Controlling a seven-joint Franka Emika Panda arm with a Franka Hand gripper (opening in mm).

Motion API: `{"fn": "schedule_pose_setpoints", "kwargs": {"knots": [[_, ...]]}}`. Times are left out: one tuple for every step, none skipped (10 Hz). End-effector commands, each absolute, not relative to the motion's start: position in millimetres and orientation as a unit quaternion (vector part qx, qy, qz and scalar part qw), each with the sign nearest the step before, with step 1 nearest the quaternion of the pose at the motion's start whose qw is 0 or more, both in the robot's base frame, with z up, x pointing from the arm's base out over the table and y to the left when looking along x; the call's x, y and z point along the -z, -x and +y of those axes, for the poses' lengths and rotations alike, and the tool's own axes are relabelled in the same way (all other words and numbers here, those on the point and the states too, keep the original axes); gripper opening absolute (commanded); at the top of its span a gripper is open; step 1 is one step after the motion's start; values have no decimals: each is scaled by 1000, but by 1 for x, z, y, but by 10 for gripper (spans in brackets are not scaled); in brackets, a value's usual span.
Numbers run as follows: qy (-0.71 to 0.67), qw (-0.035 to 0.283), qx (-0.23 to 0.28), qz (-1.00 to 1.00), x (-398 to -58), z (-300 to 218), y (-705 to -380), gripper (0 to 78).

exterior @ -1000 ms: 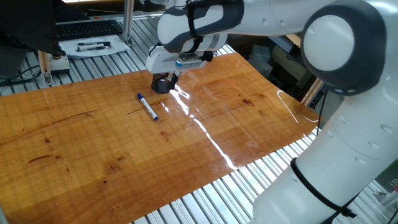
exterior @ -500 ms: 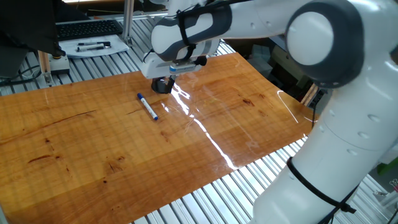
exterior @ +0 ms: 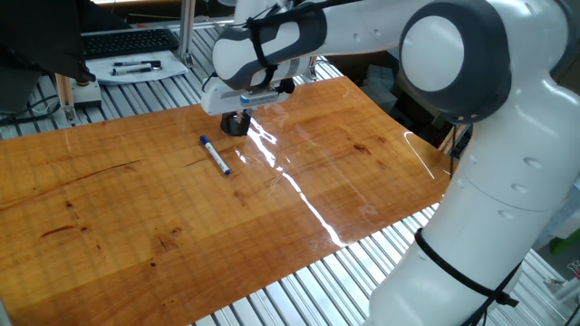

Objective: Put the pen into the pen holder

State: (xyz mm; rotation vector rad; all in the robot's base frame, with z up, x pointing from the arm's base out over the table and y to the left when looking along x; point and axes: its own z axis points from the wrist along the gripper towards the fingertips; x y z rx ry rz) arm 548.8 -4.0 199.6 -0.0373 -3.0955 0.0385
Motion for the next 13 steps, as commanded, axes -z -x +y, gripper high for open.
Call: {"fn": "schedule_pose_setpoints", "kwargs": {"knots": [[19, 26, -26, -999, -195, 2, -552, 0], [23, 28, -28, -999, -196, 4, -551, 0], [25, 28, -29, -999, -196, 5, -551, 0], [28, 27, -29, -999, -196, 5, -551, 0], [28, 26, -29, -999, -196, 5, -551, 0], [24, 24, -28, -999, -197, 6, -551, 0], [25, 24, -29, -999, -197, 7, -551, 0], [25, 24, -29, -999, -197, 7, -550, 0], [23, 25, -28, -999, -197, 8, -549, 0], [24, 24, -28, -999, -197, 8, -549, 0], [22, 23, -28, -999, -198, 8, -550, 0], [15, 22, -28, -999, -198, 9, -550, 0], [15, 21, -29, -999, -198, 9, -550, 0]]}}
